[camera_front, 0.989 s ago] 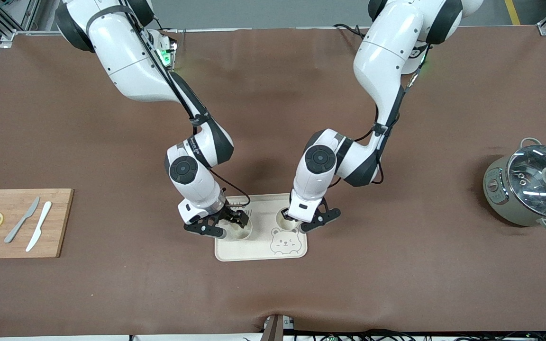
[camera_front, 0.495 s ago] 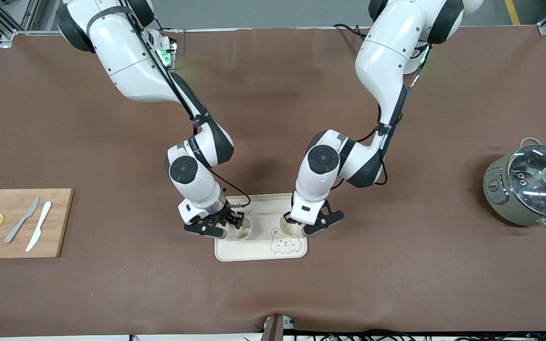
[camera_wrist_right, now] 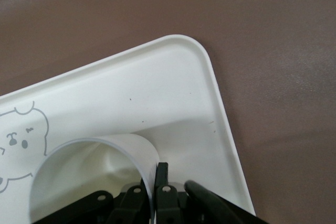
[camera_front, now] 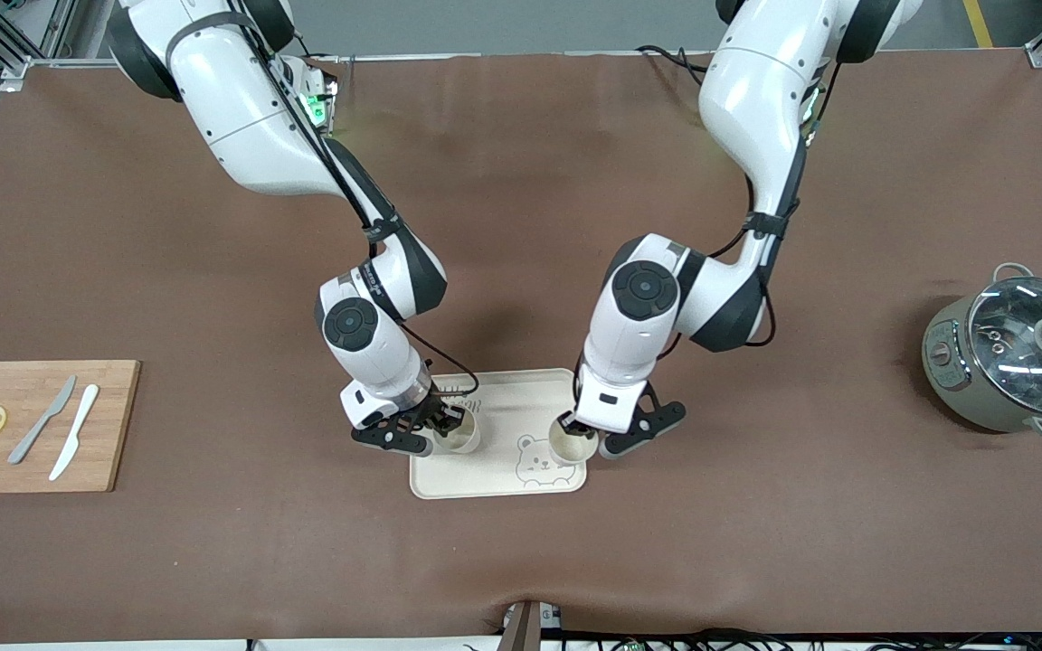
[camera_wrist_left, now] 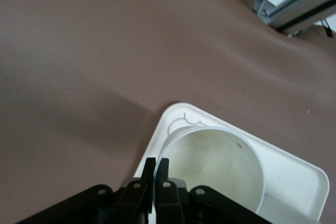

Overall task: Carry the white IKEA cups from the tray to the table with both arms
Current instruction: 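Lift the cups off the tray and carry them apart, then lower the cups onto the table beside the board and pot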

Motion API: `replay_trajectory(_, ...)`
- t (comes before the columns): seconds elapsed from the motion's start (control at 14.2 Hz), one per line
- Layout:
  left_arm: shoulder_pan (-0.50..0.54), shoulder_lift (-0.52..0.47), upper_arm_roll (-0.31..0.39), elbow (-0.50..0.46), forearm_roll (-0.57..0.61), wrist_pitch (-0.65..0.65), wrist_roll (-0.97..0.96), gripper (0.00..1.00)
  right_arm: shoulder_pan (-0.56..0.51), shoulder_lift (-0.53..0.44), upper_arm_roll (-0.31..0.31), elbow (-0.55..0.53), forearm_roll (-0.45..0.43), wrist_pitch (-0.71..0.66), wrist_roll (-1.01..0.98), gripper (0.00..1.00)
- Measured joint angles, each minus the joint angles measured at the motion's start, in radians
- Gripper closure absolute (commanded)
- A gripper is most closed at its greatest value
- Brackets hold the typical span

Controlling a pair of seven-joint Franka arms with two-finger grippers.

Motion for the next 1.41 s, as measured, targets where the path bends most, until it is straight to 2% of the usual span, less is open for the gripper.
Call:
replay_trajectory(0.42, 0.114, -0.007, 0.004, -0.005, 0.000, -0.098, 0.169, 1.00, 0.000, 0.001, 0.000, 0.011, 0.000, -0.008, 0.000, 1.00)
replay_trajectory(0.78, 0.212, -0.007, 0.006, -0.014, 0.000, -0.156, 0.299, 1.00, -0.010, -0.041, -0.018, 0.100, -0.003, -0.211, -0.009, 1.00)
replay_trajectory(1.13, 0.321, -0.007, 0.006, -0.024, 0.000, -0.169, 0.386, 1.00, -0.150, -0.188, -0.027, 0.116, -0.006, -0.466, -0.307, 1.00)
replay_trajectory(1.41, 0.386, -0.007, 0.006, -0.032, 0.000, -0.169, 0.450, 1.00, -0.274, -0.258, -0.028, 0.112, -0.006, -0.593, -0.570, 1.00)
